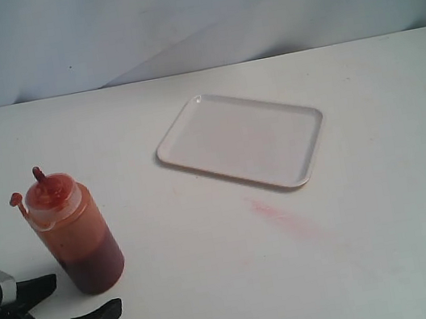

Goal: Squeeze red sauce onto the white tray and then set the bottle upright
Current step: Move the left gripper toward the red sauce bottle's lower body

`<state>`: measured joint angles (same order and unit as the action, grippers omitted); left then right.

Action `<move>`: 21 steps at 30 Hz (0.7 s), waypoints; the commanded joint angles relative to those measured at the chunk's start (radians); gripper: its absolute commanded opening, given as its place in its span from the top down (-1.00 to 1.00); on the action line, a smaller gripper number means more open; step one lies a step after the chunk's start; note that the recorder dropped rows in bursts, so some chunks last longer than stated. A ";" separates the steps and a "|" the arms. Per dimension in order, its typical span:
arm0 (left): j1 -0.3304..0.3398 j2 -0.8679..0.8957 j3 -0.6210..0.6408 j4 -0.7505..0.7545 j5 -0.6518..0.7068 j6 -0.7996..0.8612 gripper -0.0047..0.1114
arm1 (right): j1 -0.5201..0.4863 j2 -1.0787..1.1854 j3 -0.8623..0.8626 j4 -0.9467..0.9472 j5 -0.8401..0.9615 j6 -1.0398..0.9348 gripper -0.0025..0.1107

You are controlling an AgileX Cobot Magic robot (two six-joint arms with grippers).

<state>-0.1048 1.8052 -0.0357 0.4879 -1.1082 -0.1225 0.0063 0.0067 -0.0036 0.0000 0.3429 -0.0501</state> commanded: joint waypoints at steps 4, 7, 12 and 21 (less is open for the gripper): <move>-0.004 0.000 -0.007 -0.010 -0.018 -0.011 -0.88 | -0.006 -0.007 0.004 0.000 0.000 0.003 0.96; -0.004 0.000 -0.037 0.009 -0.007 -0.011 -0.88 | -0.006 -0.007 0.004 0.000 0.000 0.003 0.96; -0.004 0.000 -0.105 0.029 0.107 -0.011 -0.88 | -0.006 -0.007 0.004 0.000 0.000 0.003 0.96; -0.004 0.000 -0.144 0.029 0.121 -0.011 -0.88 | -0.006 -0.007 0.004 0.000 0.000 0.003 0.96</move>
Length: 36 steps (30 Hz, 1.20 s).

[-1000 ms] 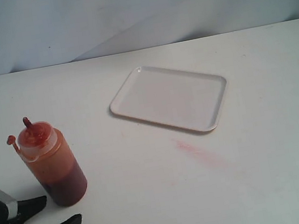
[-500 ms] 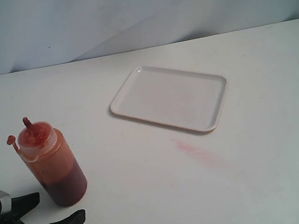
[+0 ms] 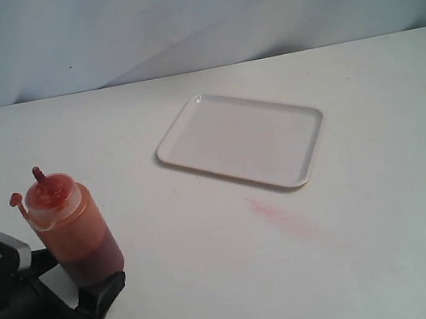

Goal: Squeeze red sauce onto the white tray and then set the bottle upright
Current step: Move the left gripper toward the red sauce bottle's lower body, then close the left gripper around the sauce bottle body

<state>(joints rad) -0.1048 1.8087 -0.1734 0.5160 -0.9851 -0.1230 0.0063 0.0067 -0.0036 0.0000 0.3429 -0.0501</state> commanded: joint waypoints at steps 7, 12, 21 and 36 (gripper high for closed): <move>-0.004 -0.003 -0.007 0.000 -0.009 -0.011 -0.88 | -0.006 -0.007 0.004 0.000 0.000 0.003 0.96; -0.004 -0.003 -0.007 -0.012 -0.011 -0.005 -0.88 | -0.006 -0.007 0.004 0.000 0.000 0.003 0.96; -0.004 0.054 -0.077 -0.007 0.033 -0.003 -0.88 | -0.006 -0.007 0.004 0.000 0.000 0.003 0.96; -0.004 0.137 -0.146 0.029 0.002 -0.007 -0.88 | -0.006 -0.007 0.004 0.000 0.000 0.003 0.96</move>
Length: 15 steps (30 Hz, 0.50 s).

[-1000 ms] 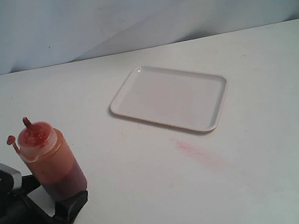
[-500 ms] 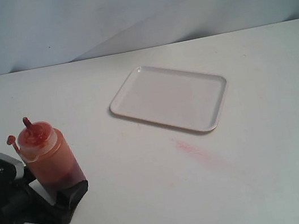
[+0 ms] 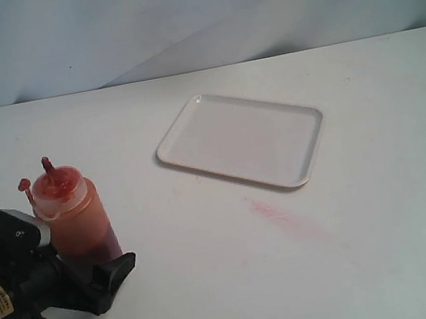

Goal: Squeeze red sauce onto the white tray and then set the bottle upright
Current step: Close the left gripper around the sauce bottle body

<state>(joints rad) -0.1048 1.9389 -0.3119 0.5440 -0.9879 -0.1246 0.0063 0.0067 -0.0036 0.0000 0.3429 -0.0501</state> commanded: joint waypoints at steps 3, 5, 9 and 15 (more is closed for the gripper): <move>-0.004 0.007 -0.007 0.001 0.013 -0.006 -0.88 | -0.006 -0.007 0.004 0.000 0.000 0.003 0.96; -0.004 0.007 -0.007 0.001 0.026 -0.006 -0.88 | -0.006 -0.007 0.004 0.000 0.000 0.003 0.96; -0.004 0.007 -0.007 0.001 0.029 -0.006 -0.88 | -0.006 -0.007 0.004 0.000 0.000 0.003 0.96; -0.004 0.007 -0.007 -0.003 0.029 0.012 -0.88 | -0.006 -0.007 0.004 0.000 0.000 0.003 0.96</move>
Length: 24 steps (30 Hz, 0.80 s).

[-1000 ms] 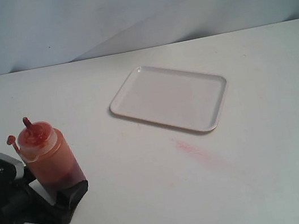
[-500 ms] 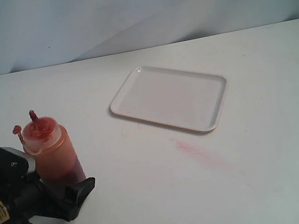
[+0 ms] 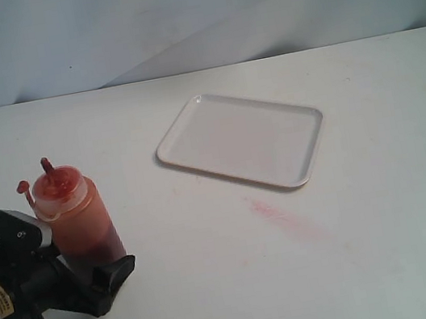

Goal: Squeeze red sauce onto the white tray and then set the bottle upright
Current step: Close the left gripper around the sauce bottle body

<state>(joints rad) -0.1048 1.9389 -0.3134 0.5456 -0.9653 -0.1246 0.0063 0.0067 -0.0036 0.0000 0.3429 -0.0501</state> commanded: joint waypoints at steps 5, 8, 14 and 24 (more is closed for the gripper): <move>-0.004 0.036 -0.006 -0.052 -0.020 0.027 -0.88 | -0.006 -0.007 0.004 0.000 0.000 0.003 0.96; 0.000 0.054 -0.006 -0.054 -0.067 0.041 -0.88 | -0.006 -0.007 0.004 0.000 0.000 0.003 0.96; 0.000 0.054 -0.008 -0.079 -0.086 0.080 -0.88 | -0.006 -0.007 0.004 0.000 0.000 0.003 0.96; 0.000 0.090 -0.065 -0.063 -0.041 0.050 -0.88 | -0.006 -0.007 0.004 0.000 0.000 0.003 0.96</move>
<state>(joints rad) -0.1048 2.0239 -0.3732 0.4836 -0.9953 -0.0634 0.0063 0.0067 -0.0036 0.0000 0.3429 -0.0501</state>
